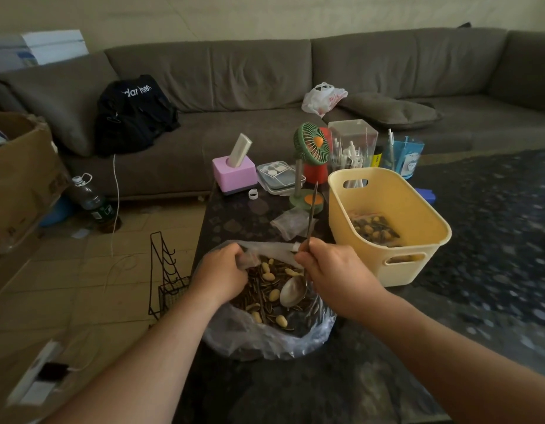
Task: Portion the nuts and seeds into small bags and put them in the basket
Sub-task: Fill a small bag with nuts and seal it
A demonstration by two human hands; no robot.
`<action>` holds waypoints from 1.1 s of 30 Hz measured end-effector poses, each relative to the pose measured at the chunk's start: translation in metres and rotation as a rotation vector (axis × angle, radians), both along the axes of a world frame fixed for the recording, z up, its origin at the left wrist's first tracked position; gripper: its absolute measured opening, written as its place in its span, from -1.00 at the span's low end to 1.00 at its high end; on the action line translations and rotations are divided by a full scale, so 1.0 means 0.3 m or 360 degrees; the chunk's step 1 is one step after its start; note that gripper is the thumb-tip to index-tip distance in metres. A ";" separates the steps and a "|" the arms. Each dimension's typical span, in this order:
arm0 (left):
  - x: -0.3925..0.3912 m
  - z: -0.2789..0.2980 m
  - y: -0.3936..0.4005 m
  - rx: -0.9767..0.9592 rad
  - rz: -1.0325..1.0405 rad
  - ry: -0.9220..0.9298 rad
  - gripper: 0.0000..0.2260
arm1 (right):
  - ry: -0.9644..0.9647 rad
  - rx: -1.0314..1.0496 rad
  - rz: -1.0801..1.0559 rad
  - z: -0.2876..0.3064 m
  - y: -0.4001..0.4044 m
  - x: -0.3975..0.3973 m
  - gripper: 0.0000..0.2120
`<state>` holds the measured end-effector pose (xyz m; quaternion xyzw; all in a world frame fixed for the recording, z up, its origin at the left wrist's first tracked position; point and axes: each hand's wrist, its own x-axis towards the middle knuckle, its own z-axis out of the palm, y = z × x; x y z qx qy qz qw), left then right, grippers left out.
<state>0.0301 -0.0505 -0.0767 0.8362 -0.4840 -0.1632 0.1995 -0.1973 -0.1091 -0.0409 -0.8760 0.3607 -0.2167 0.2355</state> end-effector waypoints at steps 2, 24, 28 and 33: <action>-0.004 -0.002 -0.005 0.0007 0.0035 0.0057 -0.90 | -0.0019 -0.0013 -0.0018 -0.008 -0.006 0.005 -0.81; -0.110 0.132 0.031 -0.0467 0.0118 0.1058 -0.86 | -0.0494 0.0849 -0.0526 -0.045 0.031 0.003 -0.82; -0.099 0.109 0.051 -0.0386 0.0090 0.0149 -0.89 | -0.0577 0.1018 -0.0584 -0.038 0.032 0.003 -0.81; -0.102 0.117 0.053 -0.0500 -0.0080 0.0067 -0.87 | -0.0570 0.1009 -0.0607 -0.021 0.030 0.000 -0.79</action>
